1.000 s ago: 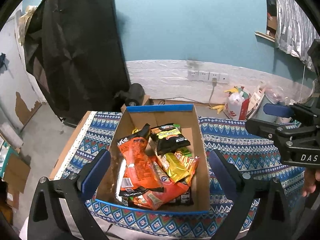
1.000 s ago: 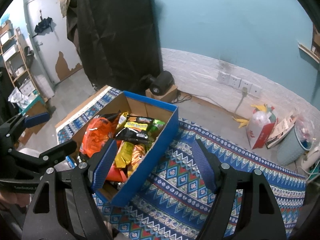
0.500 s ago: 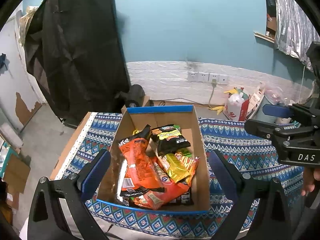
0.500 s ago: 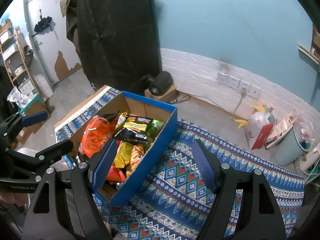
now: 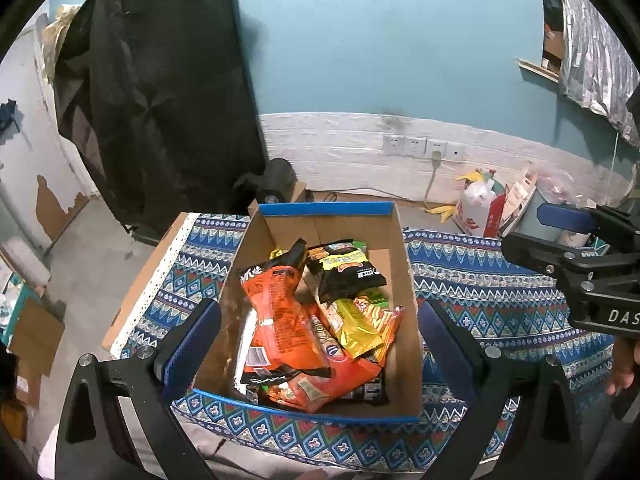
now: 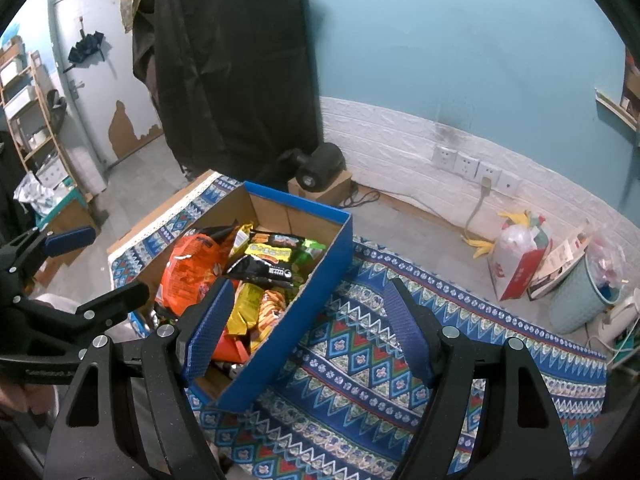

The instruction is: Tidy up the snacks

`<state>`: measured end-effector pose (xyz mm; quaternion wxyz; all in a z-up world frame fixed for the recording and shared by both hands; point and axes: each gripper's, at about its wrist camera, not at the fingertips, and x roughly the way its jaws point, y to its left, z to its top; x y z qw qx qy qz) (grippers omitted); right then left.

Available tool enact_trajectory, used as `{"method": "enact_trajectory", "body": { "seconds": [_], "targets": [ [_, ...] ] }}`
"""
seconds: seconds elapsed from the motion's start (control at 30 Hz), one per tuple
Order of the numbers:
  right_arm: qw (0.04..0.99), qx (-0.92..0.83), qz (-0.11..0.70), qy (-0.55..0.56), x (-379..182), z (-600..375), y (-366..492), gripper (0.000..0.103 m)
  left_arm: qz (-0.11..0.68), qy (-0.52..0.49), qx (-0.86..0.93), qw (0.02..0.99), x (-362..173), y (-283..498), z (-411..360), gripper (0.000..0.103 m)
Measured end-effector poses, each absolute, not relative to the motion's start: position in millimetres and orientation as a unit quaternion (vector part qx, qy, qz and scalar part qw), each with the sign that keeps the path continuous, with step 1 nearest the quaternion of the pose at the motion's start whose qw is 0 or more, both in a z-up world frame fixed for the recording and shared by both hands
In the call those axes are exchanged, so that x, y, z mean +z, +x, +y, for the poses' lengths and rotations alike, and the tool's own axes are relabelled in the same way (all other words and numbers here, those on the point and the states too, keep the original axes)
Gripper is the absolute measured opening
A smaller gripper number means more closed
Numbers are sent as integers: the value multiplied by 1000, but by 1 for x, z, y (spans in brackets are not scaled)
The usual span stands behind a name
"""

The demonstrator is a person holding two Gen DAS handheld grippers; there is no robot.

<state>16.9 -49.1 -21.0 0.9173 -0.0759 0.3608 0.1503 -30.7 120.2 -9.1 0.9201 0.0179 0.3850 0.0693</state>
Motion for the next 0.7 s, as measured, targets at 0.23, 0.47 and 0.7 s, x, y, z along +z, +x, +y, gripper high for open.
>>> {"method": "enact_trajectory", "body": {
  "seconds": [0.23,0.47,0.7],
  "targets": [
    [917,150,361,-77,-21,-50,17,76,389,17,70,918,-11,-30,120,100],
    [917,150,361,-76,-21,-49,17,76,392,21,69,917,-12,-30,118,100],
    [917,150,361,-77,-21,-49,17,76,389,18,69,919,-11,-31,119,100]
  ]
}}
